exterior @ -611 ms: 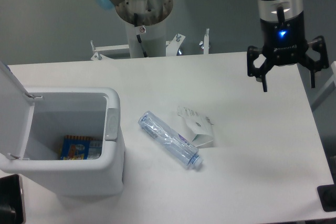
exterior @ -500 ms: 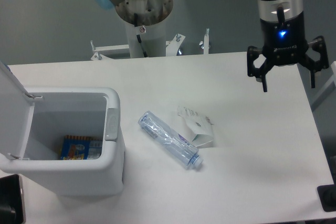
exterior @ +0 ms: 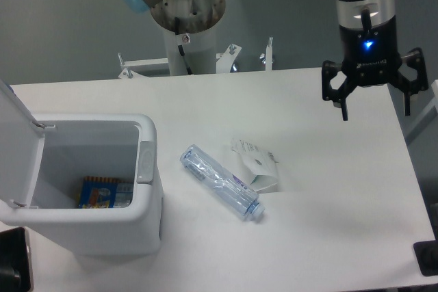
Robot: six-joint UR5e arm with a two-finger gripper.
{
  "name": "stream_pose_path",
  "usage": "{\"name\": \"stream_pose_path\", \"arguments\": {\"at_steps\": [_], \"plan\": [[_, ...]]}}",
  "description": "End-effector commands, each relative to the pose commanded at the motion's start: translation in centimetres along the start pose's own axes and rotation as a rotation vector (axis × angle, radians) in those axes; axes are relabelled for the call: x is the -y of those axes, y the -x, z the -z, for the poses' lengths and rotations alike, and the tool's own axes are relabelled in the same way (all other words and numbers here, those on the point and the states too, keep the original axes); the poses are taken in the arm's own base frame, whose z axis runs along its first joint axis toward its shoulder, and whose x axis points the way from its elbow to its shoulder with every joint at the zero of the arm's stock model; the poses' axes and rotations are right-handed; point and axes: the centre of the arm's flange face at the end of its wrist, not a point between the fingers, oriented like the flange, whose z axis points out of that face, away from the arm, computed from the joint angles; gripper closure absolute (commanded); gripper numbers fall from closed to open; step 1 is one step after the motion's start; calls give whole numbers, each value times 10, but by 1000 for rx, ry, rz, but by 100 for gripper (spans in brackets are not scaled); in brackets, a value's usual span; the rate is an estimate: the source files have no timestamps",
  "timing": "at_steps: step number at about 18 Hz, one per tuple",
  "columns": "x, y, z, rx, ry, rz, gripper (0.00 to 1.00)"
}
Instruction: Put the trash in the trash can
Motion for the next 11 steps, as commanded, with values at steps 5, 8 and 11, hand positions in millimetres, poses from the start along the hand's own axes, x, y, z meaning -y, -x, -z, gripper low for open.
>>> {"name": "stream_pose_path", "arguments": {"at_steps": [5,8,11], "plan": [[-2,-4,-9,-8,7,96,0],[-3,-6,-13,-8,10,102,0],[-9,-12,-23,-16,21,159,0]]}}
